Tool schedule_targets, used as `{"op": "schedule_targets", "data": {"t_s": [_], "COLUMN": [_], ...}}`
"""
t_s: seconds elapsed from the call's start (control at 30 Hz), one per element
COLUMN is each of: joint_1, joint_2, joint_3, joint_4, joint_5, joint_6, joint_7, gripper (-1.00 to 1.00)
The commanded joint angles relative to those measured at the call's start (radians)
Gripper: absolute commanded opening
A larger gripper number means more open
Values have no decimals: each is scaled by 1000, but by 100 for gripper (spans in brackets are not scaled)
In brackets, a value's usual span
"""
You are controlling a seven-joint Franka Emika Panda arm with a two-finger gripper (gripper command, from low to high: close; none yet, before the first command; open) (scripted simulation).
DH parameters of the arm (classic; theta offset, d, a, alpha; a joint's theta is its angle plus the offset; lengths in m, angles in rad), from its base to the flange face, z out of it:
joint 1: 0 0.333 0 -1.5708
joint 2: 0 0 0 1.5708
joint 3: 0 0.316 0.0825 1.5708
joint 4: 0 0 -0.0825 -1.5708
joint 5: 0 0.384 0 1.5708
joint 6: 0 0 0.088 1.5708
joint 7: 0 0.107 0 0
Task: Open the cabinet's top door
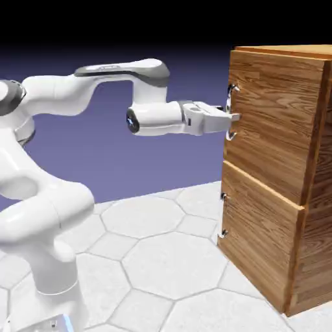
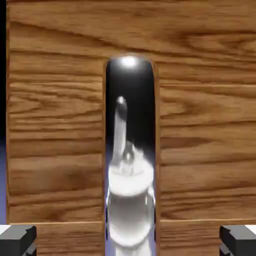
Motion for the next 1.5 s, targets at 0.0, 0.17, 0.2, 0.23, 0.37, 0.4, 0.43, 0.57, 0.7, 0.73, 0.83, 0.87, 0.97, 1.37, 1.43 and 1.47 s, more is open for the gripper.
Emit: {"op": "schedule_targets", "data": {"t_s": [0.0, 0.17, 0.2, 0.23, 0.37, 0.4, 0.43, 0.57, 0.7, 0.73, 0.83, 0.87, 0.97, 1.37, 1.43, 1.47], "joint_1": [36, 209, 238, 264, 342, 355, 366, 387, 380, 375, 357, 350, 333, 355, 368, 375], "joint_2": [1, -11, -17, -23, -53, -60, -67, -85, -77, -70, -35, -18, 51, 474, 546, 582], "joint_3": [-30, -205, -241, -278, -423, -459, -495, -640, -785, -821, -930, -966, -1075, -1408, -1444, -1460], "joint_4": [-36, -212, -243, -273, -376, -398, -417, -478, -509, -512, -508, -503, -471, -161, -96, -62], "joint_5": [-21, -156, -188, -220, -357, -393, -430, -581, -738, -778, -900, -941, -1069, -1474, -1516, -1534], "joint_6": [-33, -209, -245, -281, -423, -460, -496, -643, -793, -831, -947, -987, -1111, -1586, -1657, -1693], "joint_7": [-1, 5, 9, 13, 28, 31, 34, 39, 31, 27, 9, 0, -31, -195, -223, -237], "gripper": [-100, -100, -100, -100, -100, -100, -100, -100, -100, -100, -100, -100, -100, -100, -100, -100]}}
